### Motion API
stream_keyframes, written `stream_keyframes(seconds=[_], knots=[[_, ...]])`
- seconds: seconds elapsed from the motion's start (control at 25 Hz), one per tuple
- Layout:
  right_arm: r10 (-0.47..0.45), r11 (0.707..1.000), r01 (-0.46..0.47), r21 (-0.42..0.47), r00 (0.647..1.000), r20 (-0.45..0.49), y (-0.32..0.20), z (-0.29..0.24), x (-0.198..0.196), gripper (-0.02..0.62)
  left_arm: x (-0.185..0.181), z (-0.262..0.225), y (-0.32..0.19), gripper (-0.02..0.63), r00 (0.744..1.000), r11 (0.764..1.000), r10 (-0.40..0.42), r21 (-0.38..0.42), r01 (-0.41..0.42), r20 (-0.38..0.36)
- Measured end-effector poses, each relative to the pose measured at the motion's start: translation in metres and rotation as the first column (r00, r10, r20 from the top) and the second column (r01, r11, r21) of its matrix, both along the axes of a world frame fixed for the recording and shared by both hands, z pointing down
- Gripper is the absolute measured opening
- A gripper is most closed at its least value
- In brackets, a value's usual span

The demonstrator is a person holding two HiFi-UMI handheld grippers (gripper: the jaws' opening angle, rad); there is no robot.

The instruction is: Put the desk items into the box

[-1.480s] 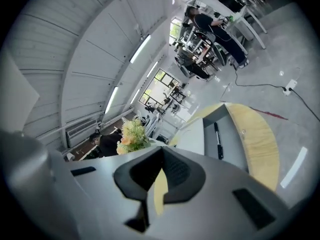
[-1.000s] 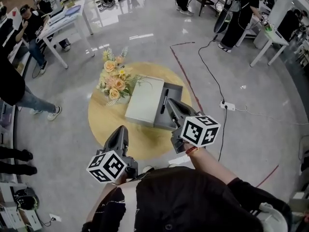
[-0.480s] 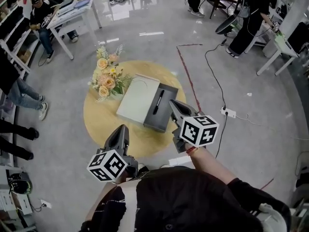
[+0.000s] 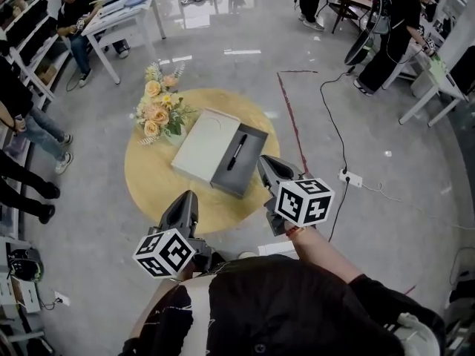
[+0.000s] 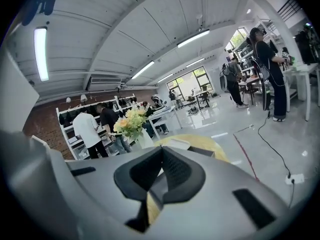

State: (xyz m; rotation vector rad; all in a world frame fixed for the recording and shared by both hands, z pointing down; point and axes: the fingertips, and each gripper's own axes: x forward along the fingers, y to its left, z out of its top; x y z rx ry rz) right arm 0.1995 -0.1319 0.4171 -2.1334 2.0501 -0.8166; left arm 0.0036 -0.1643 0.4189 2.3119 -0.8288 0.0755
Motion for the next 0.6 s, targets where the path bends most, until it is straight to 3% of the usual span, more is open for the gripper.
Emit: stream_keyframes(seconds=[0.6], knots=[[-0.058, 0.998, 0.058, -0.01, 0.998, -0.026, 0.038, 0.006, 0.017, 0.005, 0.018, 0.002, 0.048, 0.011, 0.998, 0.998, -0.053, 0.016, 0.053, -0.017]])
